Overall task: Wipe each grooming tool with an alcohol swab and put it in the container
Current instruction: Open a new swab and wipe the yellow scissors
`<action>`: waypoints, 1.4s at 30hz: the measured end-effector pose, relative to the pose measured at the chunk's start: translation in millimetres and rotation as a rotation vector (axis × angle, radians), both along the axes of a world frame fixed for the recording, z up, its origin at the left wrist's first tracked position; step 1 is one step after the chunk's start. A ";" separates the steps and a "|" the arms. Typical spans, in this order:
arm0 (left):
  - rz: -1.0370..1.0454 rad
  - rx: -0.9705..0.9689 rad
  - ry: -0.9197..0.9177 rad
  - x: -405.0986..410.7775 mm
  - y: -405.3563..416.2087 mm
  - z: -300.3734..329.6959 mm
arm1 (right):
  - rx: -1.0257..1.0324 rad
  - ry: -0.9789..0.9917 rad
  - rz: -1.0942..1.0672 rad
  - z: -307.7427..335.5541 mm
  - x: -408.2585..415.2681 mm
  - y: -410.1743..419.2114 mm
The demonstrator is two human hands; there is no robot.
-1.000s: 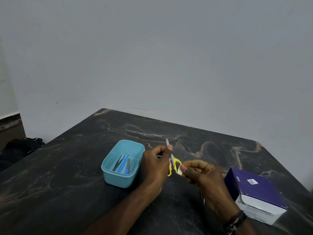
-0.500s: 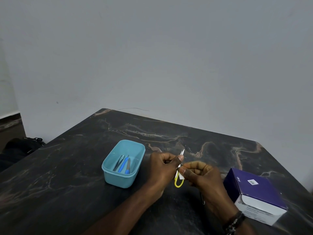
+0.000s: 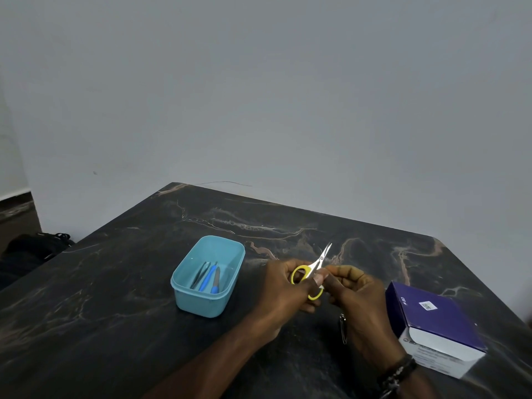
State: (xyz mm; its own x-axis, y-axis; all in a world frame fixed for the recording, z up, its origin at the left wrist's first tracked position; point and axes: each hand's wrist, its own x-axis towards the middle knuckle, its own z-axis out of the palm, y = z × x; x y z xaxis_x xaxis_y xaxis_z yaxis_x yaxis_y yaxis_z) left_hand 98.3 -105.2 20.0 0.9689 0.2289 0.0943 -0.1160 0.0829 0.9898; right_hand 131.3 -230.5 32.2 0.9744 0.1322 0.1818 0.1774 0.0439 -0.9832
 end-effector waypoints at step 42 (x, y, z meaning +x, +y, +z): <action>-0.044 0.049 -0.053 3.0 -5.0 -5.1 | 0.174 -0.072 -0.227 -7.6 11.6 -1.8</action>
State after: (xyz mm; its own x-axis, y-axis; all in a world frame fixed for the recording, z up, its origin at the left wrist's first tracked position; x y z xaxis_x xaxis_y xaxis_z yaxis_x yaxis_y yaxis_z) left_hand 101.3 -110.3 14.9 0.9711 0.1805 0.1558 -0.1657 0.0407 0.9853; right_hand 142.9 -232.3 24.5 0.9594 -0.1264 0.2520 0.2706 0.1618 -0.9490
